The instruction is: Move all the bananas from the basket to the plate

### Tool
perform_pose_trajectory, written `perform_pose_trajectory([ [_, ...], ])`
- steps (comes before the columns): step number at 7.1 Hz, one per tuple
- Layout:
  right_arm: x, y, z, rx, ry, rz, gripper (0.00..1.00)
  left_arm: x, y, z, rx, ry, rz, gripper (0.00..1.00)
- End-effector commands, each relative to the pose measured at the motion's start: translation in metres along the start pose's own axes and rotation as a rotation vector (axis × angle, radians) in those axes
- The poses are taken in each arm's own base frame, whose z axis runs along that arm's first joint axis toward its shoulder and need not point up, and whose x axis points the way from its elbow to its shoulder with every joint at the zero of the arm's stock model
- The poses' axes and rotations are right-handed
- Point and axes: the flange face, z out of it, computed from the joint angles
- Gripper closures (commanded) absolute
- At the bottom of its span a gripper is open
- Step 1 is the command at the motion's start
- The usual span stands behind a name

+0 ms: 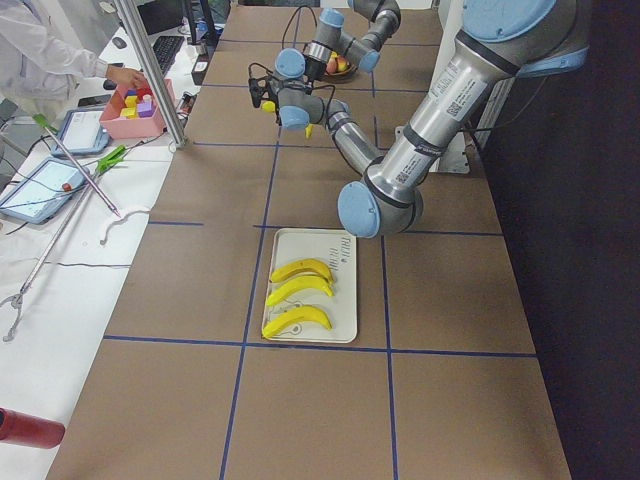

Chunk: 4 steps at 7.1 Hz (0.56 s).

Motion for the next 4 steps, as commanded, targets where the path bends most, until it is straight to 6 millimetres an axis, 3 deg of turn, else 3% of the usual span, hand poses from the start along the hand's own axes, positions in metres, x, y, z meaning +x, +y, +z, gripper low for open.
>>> perform_pose_trajectory([
  [1, -0.006, -0.0007, -0.0015, 0.001, -0.009, 0.001, 1.0, 0.001, 0.0053, 0.0057, -0.01, -0.003, 0.002, 0.08],
  [2, -0.0071, -0.0009, -0.0019, 0.002, -0.012, 0.002, 0.99, 0.002, 0.0055, 0.0055, -0.01, -0.002, -0.001, 0.68],
  [3, -0.0071, -0.0009, -0.0019, 0.002, -0.012, 0.002, 0.98, 0.0006, 0.0046, 0.0047, -0.009, -0.002, -0.003, 0.97],
  [4, -0.0074, 0.0002, -0.0016, -0.001, -0.012, 0.002, 0.97, -0.0003, 0.0045, 0.0048, -0.009, -0.002, 0.0, 1.0],
])
